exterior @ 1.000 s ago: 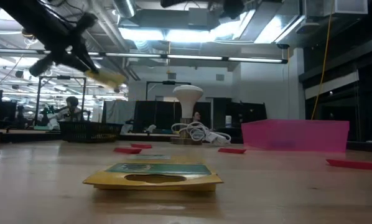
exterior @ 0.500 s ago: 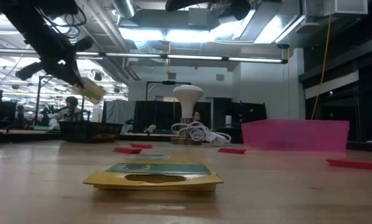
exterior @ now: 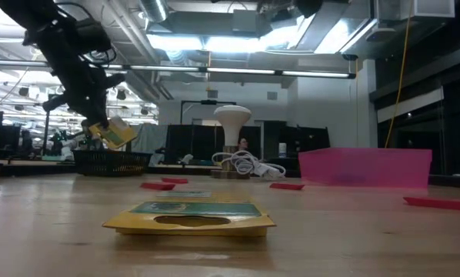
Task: Pick & Place School Supplies
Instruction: Put the crayon box into the black bin
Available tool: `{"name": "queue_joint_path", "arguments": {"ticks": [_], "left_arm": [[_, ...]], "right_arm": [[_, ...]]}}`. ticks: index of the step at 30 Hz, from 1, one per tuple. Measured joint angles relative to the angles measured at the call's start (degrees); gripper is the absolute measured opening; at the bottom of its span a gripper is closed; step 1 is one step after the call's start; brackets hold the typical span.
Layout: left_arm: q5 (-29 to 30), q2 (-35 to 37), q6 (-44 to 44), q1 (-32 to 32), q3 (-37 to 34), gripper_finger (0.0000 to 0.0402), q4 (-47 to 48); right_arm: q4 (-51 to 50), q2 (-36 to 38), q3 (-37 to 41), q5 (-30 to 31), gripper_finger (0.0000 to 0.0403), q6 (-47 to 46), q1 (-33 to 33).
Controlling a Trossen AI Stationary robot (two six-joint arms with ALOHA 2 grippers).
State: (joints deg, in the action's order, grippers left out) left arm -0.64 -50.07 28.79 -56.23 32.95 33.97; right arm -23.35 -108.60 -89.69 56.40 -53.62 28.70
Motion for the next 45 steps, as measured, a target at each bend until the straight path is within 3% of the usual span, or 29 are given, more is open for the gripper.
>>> {"name": "queue_joint_path", "arguments": {"ticks": [4,12,22,25,28,33,36,38,40,45], "left_arm": [[-5.19,-3.99,-2.83,-1.77,-0.04,0.002,-2.97],[-4.34,-8.35,-5.81,-2.15,-0.07,0.0027,-3.31],[-5.68,-5.79,-4.97,-2.16,-0.08,0.0217,-8.75],[-12.27,-3.94,-6.39,-2.03,-0.09,0.0237,-10.42],[-25.14,-1.34,-6.47,-0.88,-0.09,0.0236,-11.84],[-47.59,3.57,-7.6,7.27,-0.09,0.0215,-4.14],[-54.8,6.87,-5.45,14.89,-0.09,0.0199,-0.73],[-52.83,9.64,-0.66,19.86,-0.09,0.0189,-1.44],[-46.72,12.17,2.51,24.56,-0.09,0.0181,-1.74],[-31.62,16.88,9.47,34.27,-0.09,0.0164,-3.16]], "right_arm": [[-2.72,-0.02,0.0,1.67,0.0003,-3.46,0.8],[-4.13,-0.02,0.0,2.3,0.0003,-6.86,1.43],[-5.1,-0.02,0.0,2.74,0.0003,-7.89,1.5],[-6.68,-0.02,0.0,2.71,0.0003,-10.05,1.5],[-10.25,-0.02,0.0,-0.49,0.0003,-14.36,1.69],[-13.84,-0.02,0.0,-16.56,0.0008,-18.52,1.85],[-17.61,-0.02,1.51,-24.96,0.0019,-25.03,1.99],[-18.86,-0.1,4.27,-27.32,0.0026,-31.9,2.56],[-16.08,-0.13,7.66,-29.04,0.0033,-38.81,3.23],[3.88,-0.17,16.71,-35.11,0.0043,-41.73,3.66]]}}
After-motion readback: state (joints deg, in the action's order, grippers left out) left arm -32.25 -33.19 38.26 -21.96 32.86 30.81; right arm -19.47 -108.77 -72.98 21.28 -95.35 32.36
